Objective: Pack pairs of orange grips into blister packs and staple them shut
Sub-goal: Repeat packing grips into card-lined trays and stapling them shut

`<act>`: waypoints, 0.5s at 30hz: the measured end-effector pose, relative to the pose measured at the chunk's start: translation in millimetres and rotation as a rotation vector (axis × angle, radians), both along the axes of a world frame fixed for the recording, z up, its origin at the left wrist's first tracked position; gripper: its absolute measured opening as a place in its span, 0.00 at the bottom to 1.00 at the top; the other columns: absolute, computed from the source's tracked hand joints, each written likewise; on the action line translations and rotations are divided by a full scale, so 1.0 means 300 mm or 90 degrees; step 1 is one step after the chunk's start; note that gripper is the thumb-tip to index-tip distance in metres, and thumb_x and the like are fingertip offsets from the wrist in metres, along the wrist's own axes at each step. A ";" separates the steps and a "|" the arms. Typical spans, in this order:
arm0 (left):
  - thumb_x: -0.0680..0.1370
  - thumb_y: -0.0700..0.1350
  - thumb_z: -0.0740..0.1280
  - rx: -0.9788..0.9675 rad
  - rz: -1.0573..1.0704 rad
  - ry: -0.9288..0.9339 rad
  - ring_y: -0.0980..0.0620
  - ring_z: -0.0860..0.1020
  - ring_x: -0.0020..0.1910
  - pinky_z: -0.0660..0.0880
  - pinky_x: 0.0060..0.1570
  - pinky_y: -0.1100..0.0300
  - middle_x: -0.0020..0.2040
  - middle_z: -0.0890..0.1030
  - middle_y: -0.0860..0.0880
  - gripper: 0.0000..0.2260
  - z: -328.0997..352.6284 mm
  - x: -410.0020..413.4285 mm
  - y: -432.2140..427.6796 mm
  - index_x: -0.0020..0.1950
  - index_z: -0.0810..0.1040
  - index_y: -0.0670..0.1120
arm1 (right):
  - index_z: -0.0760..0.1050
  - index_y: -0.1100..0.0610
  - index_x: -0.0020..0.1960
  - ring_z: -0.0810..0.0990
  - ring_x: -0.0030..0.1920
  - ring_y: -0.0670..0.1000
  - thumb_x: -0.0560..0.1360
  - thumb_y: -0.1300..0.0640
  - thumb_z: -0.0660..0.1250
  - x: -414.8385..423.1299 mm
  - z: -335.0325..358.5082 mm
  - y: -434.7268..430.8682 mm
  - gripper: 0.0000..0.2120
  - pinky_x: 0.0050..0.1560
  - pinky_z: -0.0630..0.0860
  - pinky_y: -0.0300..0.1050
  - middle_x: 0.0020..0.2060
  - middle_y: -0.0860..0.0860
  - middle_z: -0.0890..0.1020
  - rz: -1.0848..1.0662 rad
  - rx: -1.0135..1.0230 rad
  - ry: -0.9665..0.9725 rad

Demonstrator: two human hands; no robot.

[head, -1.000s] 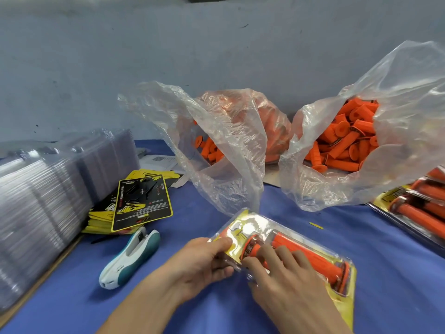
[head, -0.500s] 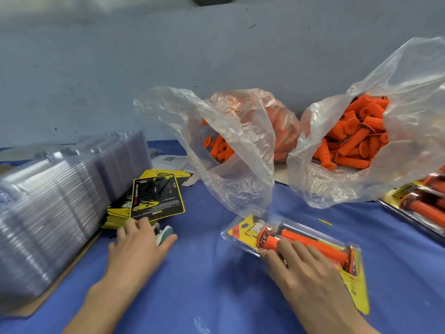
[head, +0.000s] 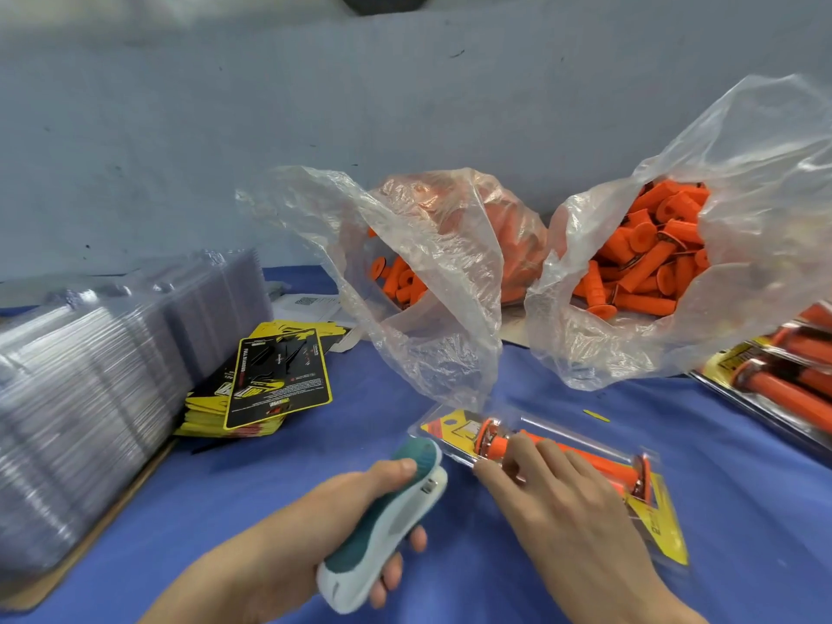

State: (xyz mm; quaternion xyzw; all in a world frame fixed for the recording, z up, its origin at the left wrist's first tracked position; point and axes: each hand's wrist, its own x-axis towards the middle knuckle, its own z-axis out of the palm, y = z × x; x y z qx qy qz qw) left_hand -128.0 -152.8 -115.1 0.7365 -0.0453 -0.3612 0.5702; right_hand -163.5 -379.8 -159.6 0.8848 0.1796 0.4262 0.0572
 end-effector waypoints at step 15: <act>0.71 0.67 0.67 -0.115 0.115 0.025 0.47 0.77 0.31 0.76 0.29 0.58 0.43 0.82 0.42 0.25 -0.046 0.026 -0.114 0.44 0.85 0.45 | 0.76 0.52 0.39 0.72 0.32 0.53 0.82 0.64 0.49 0.006 -0.044 0.043 0.21 0.30 0.72 0.48 0.35 0.51 0.74 0.042 -0.026 -0.027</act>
